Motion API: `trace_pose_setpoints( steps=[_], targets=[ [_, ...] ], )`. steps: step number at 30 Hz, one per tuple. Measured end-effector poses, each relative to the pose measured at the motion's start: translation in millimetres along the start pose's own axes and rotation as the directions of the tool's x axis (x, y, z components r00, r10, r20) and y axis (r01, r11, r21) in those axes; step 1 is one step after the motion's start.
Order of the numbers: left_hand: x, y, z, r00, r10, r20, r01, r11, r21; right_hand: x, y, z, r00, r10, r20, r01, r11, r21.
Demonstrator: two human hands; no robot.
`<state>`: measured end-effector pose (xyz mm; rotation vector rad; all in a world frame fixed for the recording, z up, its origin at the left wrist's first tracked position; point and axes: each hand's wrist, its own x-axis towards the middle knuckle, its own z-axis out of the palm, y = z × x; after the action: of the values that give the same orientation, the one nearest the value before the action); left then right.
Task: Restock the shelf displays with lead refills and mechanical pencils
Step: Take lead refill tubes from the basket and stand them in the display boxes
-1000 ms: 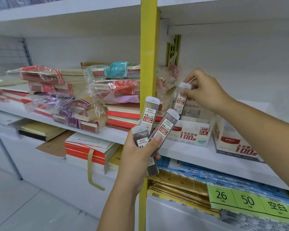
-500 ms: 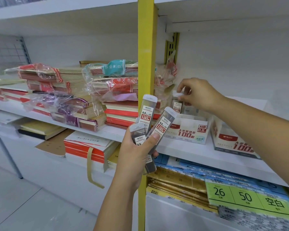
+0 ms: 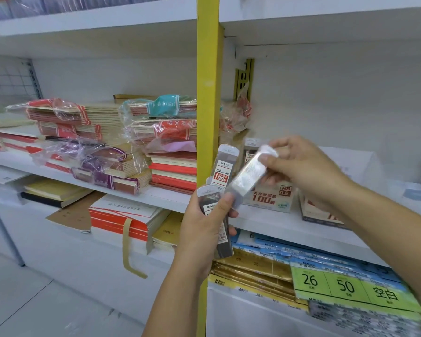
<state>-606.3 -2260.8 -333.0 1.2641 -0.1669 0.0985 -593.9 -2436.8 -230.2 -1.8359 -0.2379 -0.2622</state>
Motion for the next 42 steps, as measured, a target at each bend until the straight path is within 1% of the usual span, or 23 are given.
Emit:
trace_pose_setpoints(
  steps=[2, 4, 6, 8, 12, 15, 17, 20, 21, 23, 25, 26, 27, 28, 29, 30, 32, 33, 35, 37, 40, 41, 42],
  targets=[
    [2.0, -0.8, -1.6, 0.999, 0.008, -0.032, -0.006, 0.998, 0.064, 13.8, -8.3, -15.5, 0.986, -0.092, -0.142, 0.091, 0.996, -0.01],
    [3.7, -0.5, -3.7, 0.999, 0.011, -0.052, -0.006, 0.995, 0.099, 30.9, -13.9, -28.2, 0.946, -0.235, -0.225, 0.195, 0.963, -0.187],
    [4.8, 0.3, -5.2, 0.998, 0.019, -0.058, -0.013, 0.994, 0.108, 46.5, -14.0, -32.5, 0.911, -0.353, -0.214, 0.266, 0.898, -0.349],
    [4.9, 1.6, -5.6, 0.998, 0.031, -0.06, -0.025, 0.995, 0.101, 58.5, -10.6, -30.2, 0.903, -0.403, -0.152, 0.3, 0.842, -0.447],
    [5.4, 0.1, -4.9, 0.998, 0.034, -0.058, -0.028, 0.994, 0.107, 73.3, 3.3, -16.5, 0.893, -0.45, 0.012, 0.357, 0.692, -0.628],
    [6.1, -1.5, -5.1, 0.998, 0.033, -0.058, -0.026, 0.994, 0.109, 82.4, 12.4, -9.2, 0.882, -0.466, 0.075, 0.376, 0.598, -0.708],
    [6.3, -1.5, -5.4, 0.998, 0.033, -0.056, -0.026, 0.993, 0.113, 87.4, 16.7, -7.9, 0.905, -0.42, 0.06, 0.331, 0.61, -0.72],
    [6.7, -2.0, -5.8, 0.998, 0.028, -0.054, -0.022, 0.994, 0.11, 93.2, 21.0, -8.0, 0.952, -0.306, 0.019, 0.231, 0.675, -0.701],
    [6.9, -2.5, -6.0, 0.998, 0.027, -0.056, -0.021, 0.994, 0.107, 95.0, 22.5, -8.1, 0.958, -0.285, 0.013, 0.208, 0.665, -0.717],
    [7.0, -2.7, -5.9, 0.998, 0.027, -0.059, -0.022, 0.995, 0.099, 97.5, 24.6, -8.8, 0.958, -0.287, 0.015, 0.188, 0.583, -0.791],
    [6.1, -1.7, -4.5, 0.998, 0.029, -0.055, -0.023, 0.994, 0.106, 95.3, 25.6, -8.9, 0.95, -0.311, 0.038, 0.186, 0.462, -0.867],
    [5.6, -1.1, -3.7, 0.998, 0.028, -0.051, -0.023, 0.993, 0.113, 91.2, 24.7, -9.0, 0.944, -0.329, 0.043, 0.188, 0.424, -0.886],
    [5.3, -1.1, -3.0, 0.998, 0.028, -0.048, -0.022, 0.993, 0.117, 85.3, 23.0, -8.7, 0.932, -0.361, 0.038, 0.197, 0.415, -0.888],
    [5.1, -1.3, -2.3, 0.999, 0.028, -0.043, -0.023, 0.993, 0.117, 76.9, 20.5, -8.1, 0.917, -0.399, 0.026, 0.219, 0.448, -0.867],
    [4.7, -1.5, -1.8, 0.999, 0.028, -0.037, -0.024, 0.993, 0.117, 66.9, 17.3, -7.1, 0.907, -0.42, 0.007, 0.252, 0.531, -0.809],
    [4.4, -1.4, -1.3, 0.999, 0.028, -0.029, -0.025, 0.993, 0.115, 55.8, 13.6, -5.7, 0.917, -0.4, -0.007, 0.276, 0.646, -0.712],
    [3.2, -1.0, 0.5, 0.999, 0.036, -0.004, -0.035, 0.992, 0.119, 31.3, 4.1, -0.3, 0.964, -0.258, 0.056, 0.255, 0.853, -0.455],
    [2.2, -0.5, 1.7, 0.999, 0.043, 0.013, -0.044, 0.991, 0.124, 20.8, 0.9, 2.9, 0.975, -0.188, 0.118, 0.218, 0.908, -0.358],
    [0.0, 0.2, 4.5, 0.998, 0.049, 0.044, -0.055, 0.989, 0.134, 7.0, 1.2, 9.6, 0.973, -0.114, 0.199, 0.159, 0.96, -0.232],
    [-1.9, 0.4, 7.1, 0.997, 0.043, 0.066, -0.052, 0.99, 0.135, 0.8, 4.0, 13.4, 0.98, -0.103, 0.172, 0.126, 0.983, -0.131],
    [-2.4, -0.7, 6.6, 0.997, 0.035, 0.065, -0.044, 0.989, 0.144, 4.5, 2.8, 4.9, 0.997, -0.08, -0.002, 0.08, 0.997, 0.003],
    [-1.6, -1.7, 5.0, 0.998, 0.034, 0.054, -0.042, 0.987, 0.155, 9.1, 1.0, -2.1, 0.992, -0.087, -0.092, 0.09, 0.996, 0.026],
    [-0.6, -2.9, 3.3, 0.999, 0.033, 0.042, -0.039, 0.985, 0.166, 14.7, -1.5, -9.5, 0.977, -0.121, -0.174, 0.123, 0.992, 0.003]
  ],
)
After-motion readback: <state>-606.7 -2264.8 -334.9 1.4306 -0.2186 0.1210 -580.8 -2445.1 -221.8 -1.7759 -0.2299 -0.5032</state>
